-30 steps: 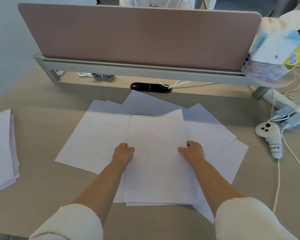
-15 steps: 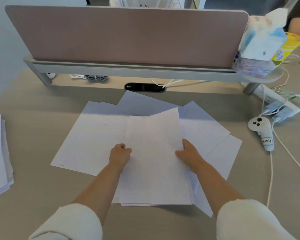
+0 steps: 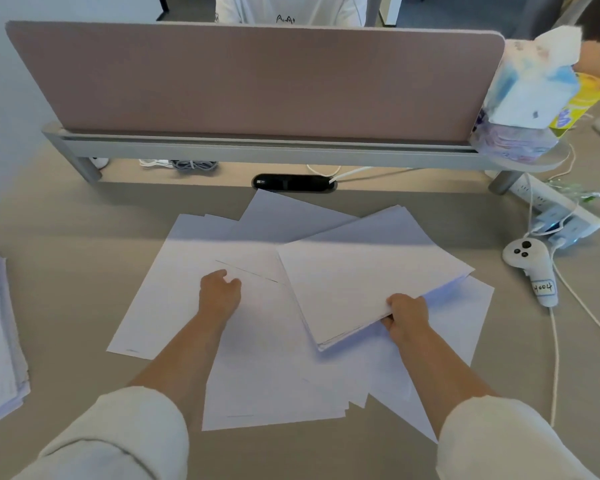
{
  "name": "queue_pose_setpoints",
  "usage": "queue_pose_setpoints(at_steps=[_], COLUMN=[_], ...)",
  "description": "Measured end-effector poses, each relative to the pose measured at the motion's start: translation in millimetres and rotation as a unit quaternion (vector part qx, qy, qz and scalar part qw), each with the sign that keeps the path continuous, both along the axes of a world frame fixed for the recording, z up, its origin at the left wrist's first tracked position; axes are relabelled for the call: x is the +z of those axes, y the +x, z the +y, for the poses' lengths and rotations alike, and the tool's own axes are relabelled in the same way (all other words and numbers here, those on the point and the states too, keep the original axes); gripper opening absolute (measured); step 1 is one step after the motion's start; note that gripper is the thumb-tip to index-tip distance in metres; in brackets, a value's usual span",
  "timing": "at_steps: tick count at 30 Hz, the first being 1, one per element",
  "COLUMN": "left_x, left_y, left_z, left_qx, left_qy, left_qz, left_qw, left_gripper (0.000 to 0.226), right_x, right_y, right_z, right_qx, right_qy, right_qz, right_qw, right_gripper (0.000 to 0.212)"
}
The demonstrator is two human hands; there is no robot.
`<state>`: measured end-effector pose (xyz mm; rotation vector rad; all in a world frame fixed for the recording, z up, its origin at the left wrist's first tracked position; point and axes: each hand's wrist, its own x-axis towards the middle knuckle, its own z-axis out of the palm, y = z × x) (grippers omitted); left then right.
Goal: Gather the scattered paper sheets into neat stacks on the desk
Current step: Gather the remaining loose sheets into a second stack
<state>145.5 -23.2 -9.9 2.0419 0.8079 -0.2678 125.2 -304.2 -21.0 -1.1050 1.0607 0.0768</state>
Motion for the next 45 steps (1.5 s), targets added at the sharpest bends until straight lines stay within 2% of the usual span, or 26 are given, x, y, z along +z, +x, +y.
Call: queue_pose_setpoints(at_steps=[4, 6, 10, 13, 16, 18, 19, 22, 25, 27, 29, 31, 33, 37, 41, 45], left_x=[4.7, 3.9, 0.5, -3.2, -4.6, -8.3, -10.7, -6.1, 7.8, 11.3, 7.7, -1.6, -1.9, -5.7, -1.8, -6.3], left_y=[28.8, 42.7, 62.0, 69.4, 73.0, 74.8, 76.0, 78.2, 78.3, 80.3, 84.6, 84.4, 85.7, 90.1, 92.3, 96.2], left_z=[17.8, 23.7, 29.5, 33.6, 36.9, 39.1, 40.3, 39.9, 39.9, 43.3, 48.9, 53.9, 56.1, 56.9, 51.4, 48.3], left_qx=[-0.056, -0.081, -0.122, -0.151, -0.198, -0.218, -0.225, -0.236, -0.236, -0.233, -0.182, -0.105, -0.067, -0.084, -0.105, -0.125], left_qy=[0.046, 0.059, 0.077, 0.089, 0.107, 0.115, 0.115, 0.123, 0.143, 0.128, 0.077, -0.034, -0.098, -0.091, -0.107, -0.084], left_qz=[0.003, 0.019, 0.052, 0.066, 0.067, 0.074, 0.082, 0.108, 0.101, 0.091, 0.095, 0.085, 0.069, 0.094, 0.117, 0.124], left_qw=[0.997, 0.995, 0.988, 0.982, 0.972, 0.966, 0.964, 0.958, 0.956, 0.96, 0.976, 0.99, 0.991, 0.988, 0.982, 0.981], left_gripper=[0.051, 0.054, 0.057, 0.052, 0.022, 0.036, 0.035, 0.014, 0.031, 0.03, 0.028, 0.025, 0.024, 0.027, 0.021, 0.024], right_x=[-0.9, 2.5, 2.2, 4.7, 9.5, 11.3, 12.3, 14.6, 10.0, 2.2, -5.2, -8.5, -9.9, -8.9, -7.6, -8.1], right_y=[1.0, 3.3, 13.1, 17.2, 20.3, 24.5, 26.7, 35.0, 46.0, 49.1, 49.1, 48.3, 47.9, 46.9, 46.6, 43.1], right_z=[7.6, 15.9, 32.6, 52.5, 74.2, 87.5, 94.5, 113.9, 133.9, 146.5, 155.7, 158.2, 158.0, 159.4, 156.0, 145.3], right_qx=[-0.042, -0.087, -0.157, -0.157, -0.148, -0.157, -0.159, -0.16, -0.147, -0.123, -0.102, -0.096, -0.111, -0.084, -0.002, 0.039], right_qy=[0.001, 0.038, 0.11, 0.133, 0.153, 0.168, 0.174, 0.189, 0.2, 0.193, 0.177, 0.166, 0.163, 0.135, 0.111, 0.11], right_qz=[-0.025, -0.062, -0.066, -0.066, -0.065, -0.067, -0.072, -0.084, -0.079, -0.048, -0.008, -0.005, -0.012, -0.005, 0.045, 0.061], right_qw=[0.999, 0.994, 0.979, 0.976, 0.975, 0.971, 0.969, 0.965, 0.966, 0.972, 0.979, 0.981, 0.98, 0.987, 0.993, 0.991], right_gripper=[0.057, 0.052, 0.032, 0.025, 0.019, 0.025, 0.026, 0.024, 0.019, 0.027, 0.04, 0.036, 0.03, 0.034, 0.008, 0.017])
